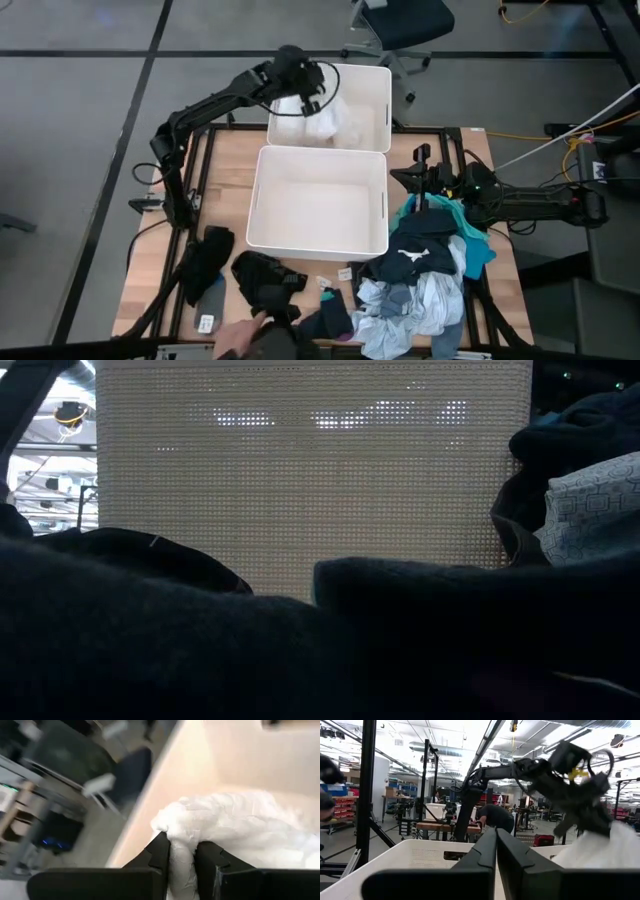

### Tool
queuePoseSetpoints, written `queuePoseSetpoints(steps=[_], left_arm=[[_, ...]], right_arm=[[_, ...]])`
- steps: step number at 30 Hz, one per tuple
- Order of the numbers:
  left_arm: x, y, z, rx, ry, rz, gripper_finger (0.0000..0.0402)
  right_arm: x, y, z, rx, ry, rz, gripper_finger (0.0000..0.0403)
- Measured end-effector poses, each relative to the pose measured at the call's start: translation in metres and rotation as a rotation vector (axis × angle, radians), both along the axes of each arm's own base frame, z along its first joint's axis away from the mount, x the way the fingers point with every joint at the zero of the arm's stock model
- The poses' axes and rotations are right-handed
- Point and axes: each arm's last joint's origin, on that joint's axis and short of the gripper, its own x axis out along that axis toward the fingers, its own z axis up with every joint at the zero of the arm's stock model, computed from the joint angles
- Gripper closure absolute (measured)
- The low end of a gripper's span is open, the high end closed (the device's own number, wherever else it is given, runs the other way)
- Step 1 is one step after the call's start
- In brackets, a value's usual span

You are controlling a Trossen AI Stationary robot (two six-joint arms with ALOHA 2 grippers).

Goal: Sort clothes
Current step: Put the white gown into the top white bin

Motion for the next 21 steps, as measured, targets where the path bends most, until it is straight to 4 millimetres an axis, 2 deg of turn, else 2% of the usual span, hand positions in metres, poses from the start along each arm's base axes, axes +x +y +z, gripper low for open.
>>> queuePoseSetpoints(steps=[5, 12, 15, 21], left_arm=[[0.006, 0.005, -0.029, -0.086, 0.124, -0.002, 0.0354], [0.006, 0.004, -0.034, -0.14, 0.106, 0.04, 0.035], [0.006, 0.004, -0.034, -0.156, 0.09, 0.057, 0.033], [0.008, 0.0, -0.033, -0.173, 0.081, 0.073, 0.0264]], right_arm=[[0.0, 0.0, 0.0, 0.0, 0.0, 0.0, 0.0386], [0.0, 0.0, 0.0, 0.0, -0.001, 0.0, 0.0386], [0.0, 0.0, 0.0, 0.0, -0.001, 0.0, 0.0386], [0.0, 0.0, 0.0, 0.001, -0.001, 0.0, 0.0386]])
